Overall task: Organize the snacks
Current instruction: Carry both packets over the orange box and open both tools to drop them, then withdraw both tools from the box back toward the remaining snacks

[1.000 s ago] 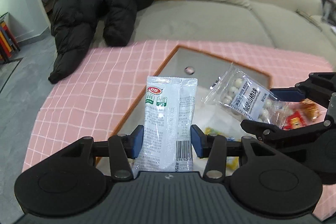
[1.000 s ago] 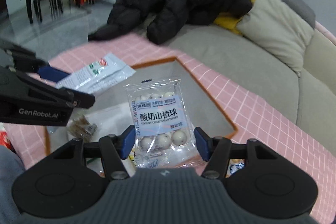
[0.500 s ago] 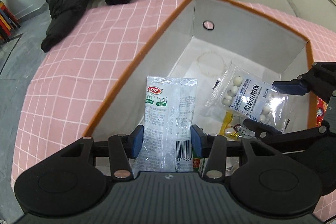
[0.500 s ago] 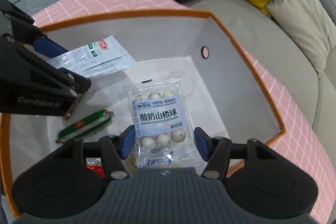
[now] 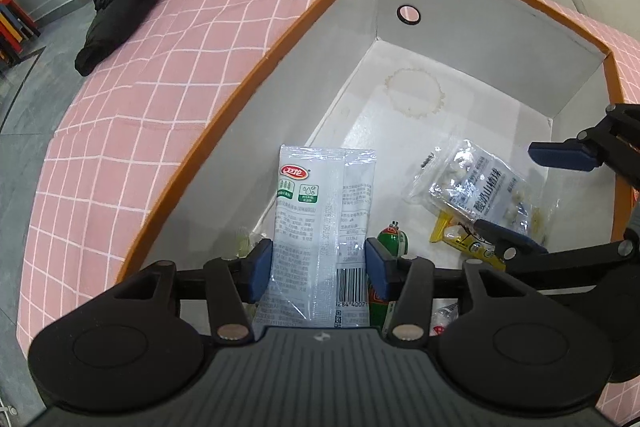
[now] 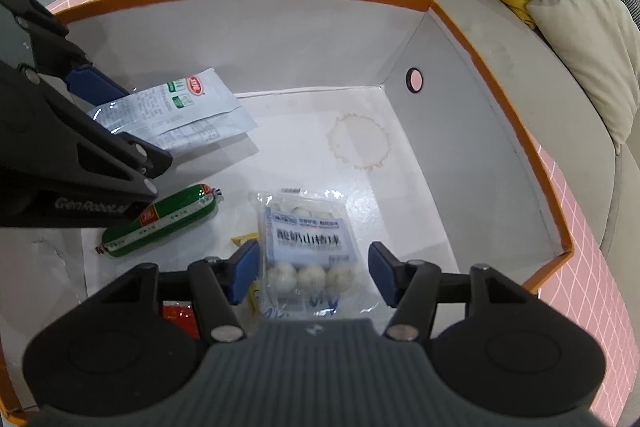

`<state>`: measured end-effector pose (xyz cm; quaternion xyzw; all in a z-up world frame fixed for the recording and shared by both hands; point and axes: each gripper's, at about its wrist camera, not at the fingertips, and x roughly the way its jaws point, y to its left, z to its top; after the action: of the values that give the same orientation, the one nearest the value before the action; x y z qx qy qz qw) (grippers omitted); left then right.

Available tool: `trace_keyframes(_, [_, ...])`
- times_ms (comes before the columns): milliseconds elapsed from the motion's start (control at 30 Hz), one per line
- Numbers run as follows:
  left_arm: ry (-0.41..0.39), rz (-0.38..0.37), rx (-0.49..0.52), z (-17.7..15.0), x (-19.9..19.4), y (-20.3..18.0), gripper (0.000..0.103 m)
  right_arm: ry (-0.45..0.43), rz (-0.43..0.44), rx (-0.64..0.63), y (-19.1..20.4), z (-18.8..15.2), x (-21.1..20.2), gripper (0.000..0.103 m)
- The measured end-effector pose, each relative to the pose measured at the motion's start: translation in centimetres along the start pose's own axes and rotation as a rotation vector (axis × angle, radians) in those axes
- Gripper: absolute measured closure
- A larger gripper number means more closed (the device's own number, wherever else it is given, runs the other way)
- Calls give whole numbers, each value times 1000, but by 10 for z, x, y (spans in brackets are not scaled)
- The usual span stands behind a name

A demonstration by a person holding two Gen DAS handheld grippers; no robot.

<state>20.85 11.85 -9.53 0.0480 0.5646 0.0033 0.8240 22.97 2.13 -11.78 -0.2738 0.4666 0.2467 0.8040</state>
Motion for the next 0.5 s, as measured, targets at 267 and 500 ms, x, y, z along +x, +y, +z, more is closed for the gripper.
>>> trace_keyframes(267, [-86, -11, -20, -3, -29, 3, 34, -26, -24, 10, -3, 1, -22, 34])
trace_keyframes(500, [-189, 5, -67, -10, -68, 5, 34, -107, -59, 54, -9, -1, -62, 32])
